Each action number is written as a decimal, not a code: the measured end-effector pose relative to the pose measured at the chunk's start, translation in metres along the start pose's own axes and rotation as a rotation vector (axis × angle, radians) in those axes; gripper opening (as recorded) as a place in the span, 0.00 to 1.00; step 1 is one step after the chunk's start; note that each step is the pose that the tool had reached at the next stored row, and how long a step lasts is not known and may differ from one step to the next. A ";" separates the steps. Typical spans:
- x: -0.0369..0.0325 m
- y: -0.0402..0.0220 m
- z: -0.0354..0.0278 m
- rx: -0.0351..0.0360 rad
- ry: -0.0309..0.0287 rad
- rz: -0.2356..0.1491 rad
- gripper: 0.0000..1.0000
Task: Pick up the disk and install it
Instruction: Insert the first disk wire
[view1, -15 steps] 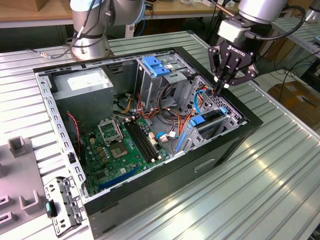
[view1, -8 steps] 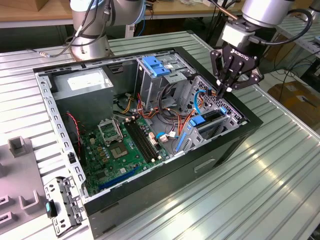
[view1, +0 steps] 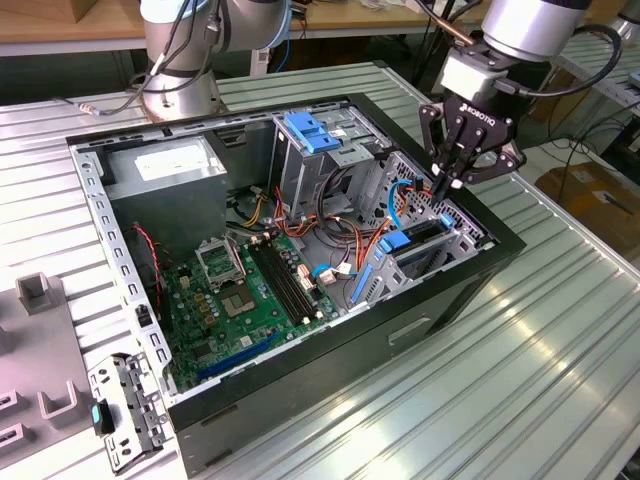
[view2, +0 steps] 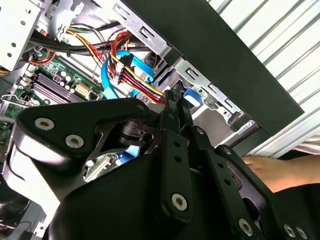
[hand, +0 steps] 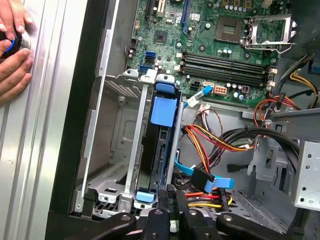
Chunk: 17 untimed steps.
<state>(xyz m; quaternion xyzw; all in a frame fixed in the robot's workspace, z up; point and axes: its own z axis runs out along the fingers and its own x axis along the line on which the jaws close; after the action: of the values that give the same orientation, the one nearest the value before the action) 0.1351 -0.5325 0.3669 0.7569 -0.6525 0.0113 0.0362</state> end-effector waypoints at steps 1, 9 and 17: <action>0.0000 0.0001 0.0006 -0.0007 -0.0004 0.010 0.17; -0.0004 0.0057 0.0031 -0.0031 -0.0020 0.049 0.17; -0.0001 0.0113 0.0063 -0.0047 -0.0031 0.073 0.17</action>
<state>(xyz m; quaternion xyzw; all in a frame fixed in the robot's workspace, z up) 0.1236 -0.5345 0.3611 0.7324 -0.6799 0.0099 0.0365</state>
